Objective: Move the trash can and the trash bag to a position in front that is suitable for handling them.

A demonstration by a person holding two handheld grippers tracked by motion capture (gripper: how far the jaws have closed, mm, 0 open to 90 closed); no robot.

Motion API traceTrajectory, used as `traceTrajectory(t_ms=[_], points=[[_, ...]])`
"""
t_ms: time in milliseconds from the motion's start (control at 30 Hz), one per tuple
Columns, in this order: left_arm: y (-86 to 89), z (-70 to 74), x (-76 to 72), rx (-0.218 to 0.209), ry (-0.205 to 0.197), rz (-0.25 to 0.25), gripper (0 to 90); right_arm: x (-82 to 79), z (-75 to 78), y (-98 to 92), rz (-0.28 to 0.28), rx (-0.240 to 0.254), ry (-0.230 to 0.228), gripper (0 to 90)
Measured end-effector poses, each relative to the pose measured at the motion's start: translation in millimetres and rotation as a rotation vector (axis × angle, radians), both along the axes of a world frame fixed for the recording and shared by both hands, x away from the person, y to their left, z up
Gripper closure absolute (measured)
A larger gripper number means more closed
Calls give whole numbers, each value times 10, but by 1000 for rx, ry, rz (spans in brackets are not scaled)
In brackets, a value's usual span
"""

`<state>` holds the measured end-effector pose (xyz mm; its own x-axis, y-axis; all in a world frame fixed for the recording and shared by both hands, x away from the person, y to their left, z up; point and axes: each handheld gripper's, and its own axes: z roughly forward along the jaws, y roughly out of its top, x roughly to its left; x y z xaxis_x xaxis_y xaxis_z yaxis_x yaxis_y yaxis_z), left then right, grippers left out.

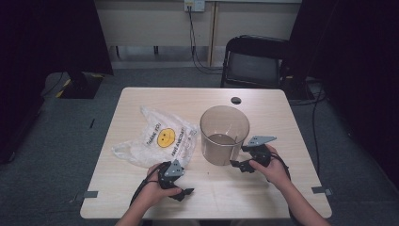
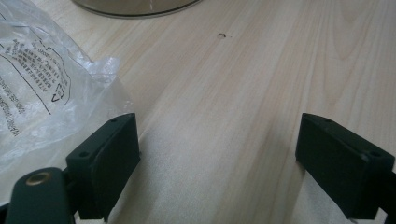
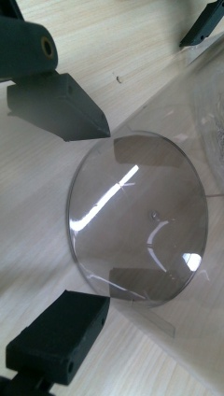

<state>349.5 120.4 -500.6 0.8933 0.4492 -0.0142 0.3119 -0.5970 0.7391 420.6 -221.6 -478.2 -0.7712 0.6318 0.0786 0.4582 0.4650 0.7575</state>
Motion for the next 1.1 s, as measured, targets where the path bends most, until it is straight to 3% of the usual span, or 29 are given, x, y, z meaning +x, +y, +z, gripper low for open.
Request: traceTrajectory(t_ms=[300, 633, 800, 933, 1100], points=[[-2, 0, -1, 3, -2, -1, 128, -3, -38, 92, 32, -30, -9, 156], [-2, -1, -2, 1, -2, 0, 128, -267, -123, -377, -34, -83, 22, 155], [-3, -1, -3, 2, -4, 0, 128, -370, -165, -560, -53, -94, 12, 153], [-4, -2, -5, 1, -3, 2, 128, -397, -201, -621, -69, -48, -6, 152], [10, 2, -7, -7, 1, 13, 146, -415, -212, -603, -52, -82, -37, 148]])
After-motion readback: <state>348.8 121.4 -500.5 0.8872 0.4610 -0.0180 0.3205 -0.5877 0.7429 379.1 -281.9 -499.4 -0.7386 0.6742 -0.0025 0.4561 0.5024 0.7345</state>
